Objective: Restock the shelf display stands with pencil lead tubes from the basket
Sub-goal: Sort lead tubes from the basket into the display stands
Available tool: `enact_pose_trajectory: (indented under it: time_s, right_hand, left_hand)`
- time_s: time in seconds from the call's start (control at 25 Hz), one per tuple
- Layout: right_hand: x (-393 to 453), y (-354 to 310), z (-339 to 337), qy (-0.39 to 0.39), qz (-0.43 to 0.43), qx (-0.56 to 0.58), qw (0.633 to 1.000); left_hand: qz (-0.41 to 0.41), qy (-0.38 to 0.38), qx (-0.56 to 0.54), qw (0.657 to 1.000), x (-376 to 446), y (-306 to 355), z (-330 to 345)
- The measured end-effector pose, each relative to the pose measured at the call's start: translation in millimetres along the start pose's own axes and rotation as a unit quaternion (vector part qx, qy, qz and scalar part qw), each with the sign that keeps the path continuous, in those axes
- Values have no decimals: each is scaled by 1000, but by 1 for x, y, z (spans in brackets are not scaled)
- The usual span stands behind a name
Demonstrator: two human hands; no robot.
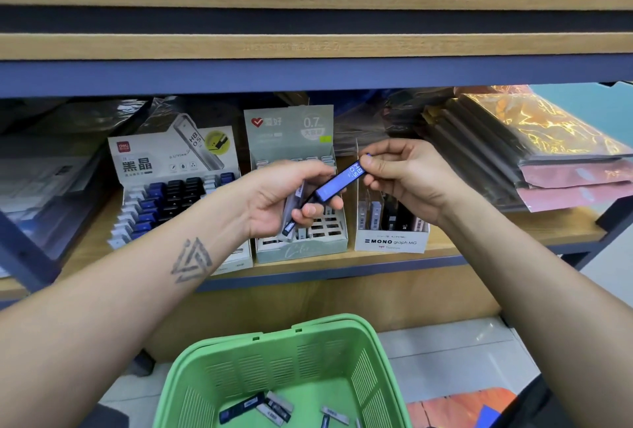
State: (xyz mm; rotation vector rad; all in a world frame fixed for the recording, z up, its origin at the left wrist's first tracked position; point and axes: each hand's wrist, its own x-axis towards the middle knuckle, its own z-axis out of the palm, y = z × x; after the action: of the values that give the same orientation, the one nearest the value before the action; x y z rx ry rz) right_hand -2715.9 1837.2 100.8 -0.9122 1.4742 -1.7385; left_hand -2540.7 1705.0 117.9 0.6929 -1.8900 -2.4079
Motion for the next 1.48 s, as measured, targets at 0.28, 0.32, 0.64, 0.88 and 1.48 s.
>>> enact_pose_trajectory:
  time_s: [0.28, 0.32, 0.64, 0.88, 1.48]
  right_hand:
    - [-1, 1, 5, -23, -15, 49, 998]
    - [-1, 1, 5, -32, -17, 60, 998]
    - [-4, -1, 11, -73, -26, 105, 991]
    - [0, -6, 15, 21, -48, 36, 998]
    - [23, 9, 129, -81, -106, -232, 963]
  left_hand:
    - [-3, 11, -4, 1000, -12, 4, -15]
    - [-4, 17, -10, 1000, -13, 5, -17]
    - [7, 57, -38, 998, -15, 10, -29]
    - [6, 67, 28, 997, -17, 17, -30]
    - [46, 202, -86, 975, -78, 22, -106]
